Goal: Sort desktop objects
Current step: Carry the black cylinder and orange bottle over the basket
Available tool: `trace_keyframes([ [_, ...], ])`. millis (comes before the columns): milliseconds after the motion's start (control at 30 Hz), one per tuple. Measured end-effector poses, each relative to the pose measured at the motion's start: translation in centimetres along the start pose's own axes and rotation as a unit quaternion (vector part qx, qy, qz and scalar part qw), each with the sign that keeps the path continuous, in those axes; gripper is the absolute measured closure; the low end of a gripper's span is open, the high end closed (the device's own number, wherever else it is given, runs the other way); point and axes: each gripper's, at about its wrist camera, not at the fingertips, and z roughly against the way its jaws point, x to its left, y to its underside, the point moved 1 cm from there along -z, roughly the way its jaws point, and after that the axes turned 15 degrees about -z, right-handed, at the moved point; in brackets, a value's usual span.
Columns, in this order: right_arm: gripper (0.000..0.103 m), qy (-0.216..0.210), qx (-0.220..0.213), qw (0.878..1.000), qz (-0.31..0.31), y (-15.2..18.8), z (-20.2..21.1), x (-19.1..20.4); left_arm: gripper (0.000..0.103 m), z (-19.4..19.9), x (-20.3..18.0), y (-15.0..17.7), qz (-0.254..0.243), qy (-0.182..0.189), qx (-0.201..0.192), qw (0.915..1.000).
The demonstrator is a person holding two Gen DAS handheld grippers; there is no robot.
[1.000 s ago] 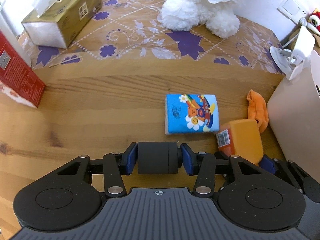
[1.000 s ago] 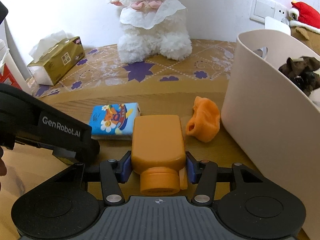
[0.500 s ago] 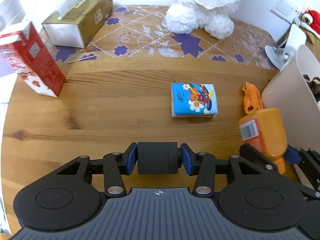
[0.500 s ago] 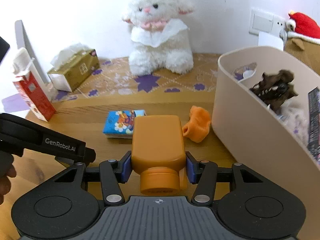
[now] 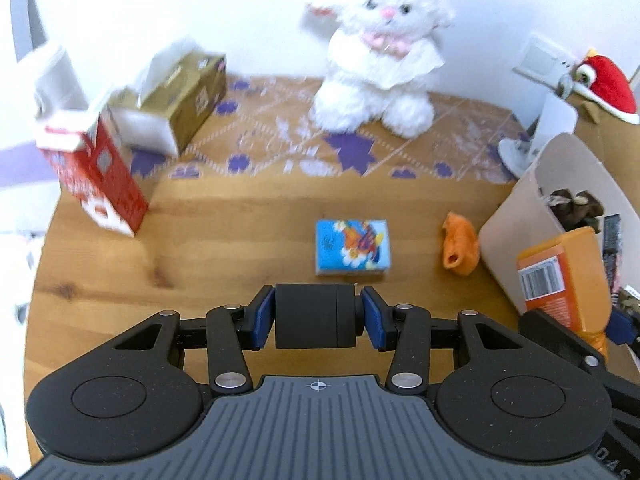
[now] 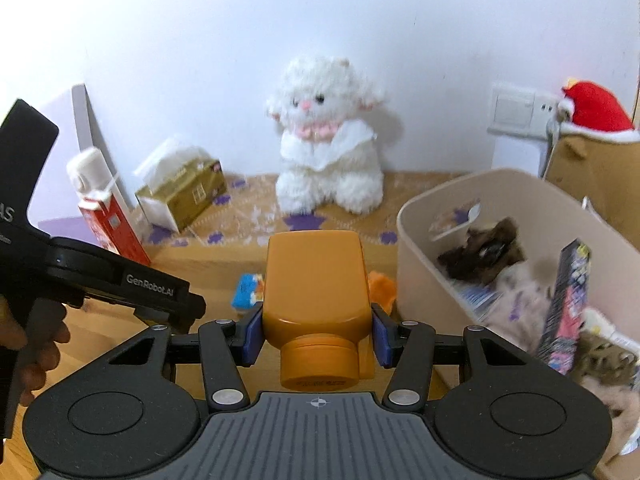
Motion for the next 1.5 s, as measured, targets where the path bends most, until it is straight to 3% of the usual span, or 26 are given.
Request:
trace_keyframes([
  [467, 0.053, 0.01, -0.066, 0.998, 0.005, -3.1, 4.6, -3.8, 0.056, 2.8, -4.3, -3.8, -0.025, 0.014, -0.048, 0.9984],
  [967, 0.053, 0.051, -0.1, 0.993, -0.037, -4.9, 6.8, -11.1, 0.056, 3.6, -12.0, -8.1, -0.089, 0.028, -0.086, 0.9919],
  [1333, 0.053, 0.097, -0.093, 0.989, -0.064, -5.7, 6.7, -16.1, 0.056, 0.9, -17.6, -9.6, -0.147, 0.047, -0.071, 0.9855],
  [1500, 0.053, 0.125, -0.068, 0.987, -0.069, -5.9, 5.7, -18.0, 0.056, -0.2, -20.7, -9.8, -0.193, 0.059, -0.065, 0.9773],
])
